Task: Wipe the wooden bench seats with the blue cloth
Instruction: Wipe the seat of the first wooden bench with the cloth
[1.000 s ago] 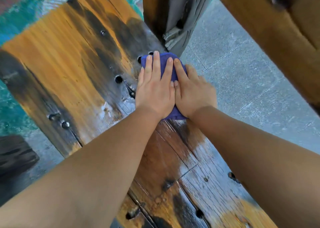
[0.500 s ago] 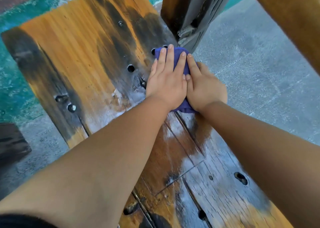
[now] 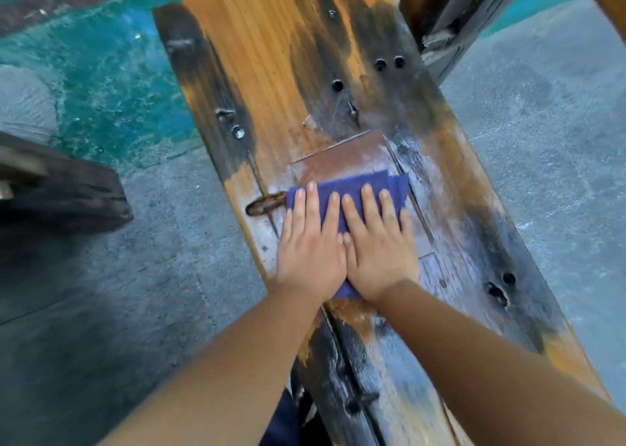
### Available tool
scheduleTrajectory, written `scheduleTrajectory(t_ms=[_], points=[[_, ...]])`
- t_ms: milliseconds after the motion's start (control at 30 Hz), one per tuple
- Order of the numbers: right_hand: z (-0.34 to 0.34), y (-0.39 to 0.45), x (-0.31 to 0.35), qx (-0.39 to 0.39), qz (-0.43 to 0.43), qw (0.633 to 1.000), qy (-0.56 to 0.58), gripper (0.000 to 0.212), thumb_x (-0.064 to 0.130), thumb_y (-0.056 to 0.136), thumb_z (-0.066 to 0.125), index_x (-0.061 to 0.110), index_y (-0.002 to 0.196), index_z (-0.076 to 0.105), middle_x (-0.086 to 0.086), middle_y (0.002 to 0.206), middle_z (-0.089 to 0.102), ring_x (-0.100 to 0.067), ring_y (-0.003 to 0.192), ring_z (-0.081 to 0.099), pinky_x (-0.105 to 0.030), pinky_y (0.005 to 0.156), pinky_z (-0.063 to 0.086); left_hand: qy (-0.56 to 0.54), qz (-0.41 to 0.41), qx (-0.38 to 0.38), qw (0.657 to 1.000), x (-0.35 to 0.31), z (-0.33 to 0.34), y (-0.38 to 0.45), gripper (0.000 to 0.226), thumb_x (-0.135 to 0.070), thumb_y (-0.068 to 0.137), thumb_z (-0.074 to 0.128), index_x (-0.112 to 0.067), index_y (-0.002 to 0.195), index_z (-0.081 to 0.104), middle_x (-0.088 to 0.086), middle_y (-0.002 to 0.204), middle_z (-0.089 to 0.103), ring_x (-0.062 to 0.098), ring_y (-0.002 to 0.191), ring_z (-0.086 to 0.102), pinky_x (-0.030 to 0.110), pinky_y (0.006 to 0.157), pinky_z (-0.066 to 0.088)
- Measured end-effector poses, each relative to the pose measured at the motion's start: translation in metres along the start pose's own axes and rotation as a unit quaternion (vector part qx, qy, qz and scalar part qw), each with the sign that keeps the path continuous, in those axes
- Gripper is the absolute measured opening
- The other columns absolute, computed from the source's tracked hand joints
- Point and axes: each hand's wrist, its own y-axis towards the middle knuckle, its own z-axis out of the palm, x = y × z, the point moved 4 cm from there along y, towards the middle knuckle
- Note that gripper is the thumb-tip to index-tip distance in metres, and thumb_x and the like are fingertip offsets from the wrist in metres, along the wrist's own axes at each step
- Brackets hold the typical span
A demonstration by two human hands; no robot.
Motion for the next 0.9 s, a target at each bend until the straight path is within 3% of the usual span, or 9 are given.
scheduleTrajectory(t_ms=[167,300,400,533,700,900], points=[[0.024,-0.064,0.040,0.043,-0.010,0.999,0.016,0.058,0.045,0.098,0.026,0.027,0.153,0.024,-0.005,0.162,0.020,-0.030,0.148,0.016,-0.050,0.114,0.015,0.002,-0.037,0.038,0.999,0.025,0.018,-0.076,0.061,-0.042,0.095,0.007,-0.022,0.153,-0.001,0.009,0.157,-0.021,0.024,0.142,-0.029,0.040,0.118,-0.009],[0.025,-0.068,0.043,0.047,-0.021,0.999,0.014,0.058,0.045,0.097,0.027,0.028,0.152,0.029,-0.006,0.160,0.026,-0.031,0.146,0.021,-0.051,0.112,0.016,0.000,-0.040,0.034,0.999,0.030,0.023,-0.081,0.061,-0.041,0.095,0.018,-0.023,0.151,-0.001,0.009,0.158,-0.015,0.025,0.145,-0.022,0.043,0.118,-0.006],[0.025,-0.043,0.040,0.042,-0.029,0.999,0.014,0.058,0.048,0.098,0.022,0.033,0.154,0.016,-0.002,0.163,0.013,-0.029,0.148,0.010,-0.051,0.114,0.009,-0.006,-0.037,0.011,0.999,0.035,0.020,-0.058,0.064,-0.040,0.095,0.027,-0.020,0.152,0.006,0.012,0.160,-0.004,0.026,0.147,-0.013,0.046,0.119,0.002],[0.013,-0.003,0.041,0.019,-0.020,0.999,0.025,0.059,0.050,0.098,0.020,0.034,0.154,0.011,-0.001,0.164,0.010,-0.028,0.149,0.007,-0.051,0.115,0.009,0.012,-0.023,-0.003,1.000,0.044,0.004,-0.016,0.065,-0.041,0.093,0.025,-0.019,0.153,0.015,0.016,0.161,0.003,0.029,0.148,-0.006,0.045,0.119,0.001],[-0.009,0.058,0.037,-0.004,-0.004,1.000,0.027,0.059,0.053,0.099,0.010,0.036,0.154,0.002,0.000,0.165,0.002,-0.026,0.149,-0.004,-0.049,0.116,0.001,0.024,-0.005,-0.022,0.999,0.051,-0.022,0.048,0.065,-0.042,0.094,0.019,-0.021,0.154,0.008,0.014,0.162,-0.003,0.027,0.147,-0.008,0.041,0.118,-0.007],[-0.040,0.145,0.034,-0.043,0.046,0.997,0.044,0.060,0.052,0.097,0.009,0.037,0.154,0.004,-0.001,0.165,-0.001,-0.028,0.150,-0.006,-0.050,0.118,0.001,0.047,0.052,-0.036,0.997,0.061,-0.058,0.145,0.066,-0.044,0.093,0.008,-0.021,0.155,0.008,0.013,0.162,-0.005,0.029,0.148,-0.007,0.044,0.120,0.001]])
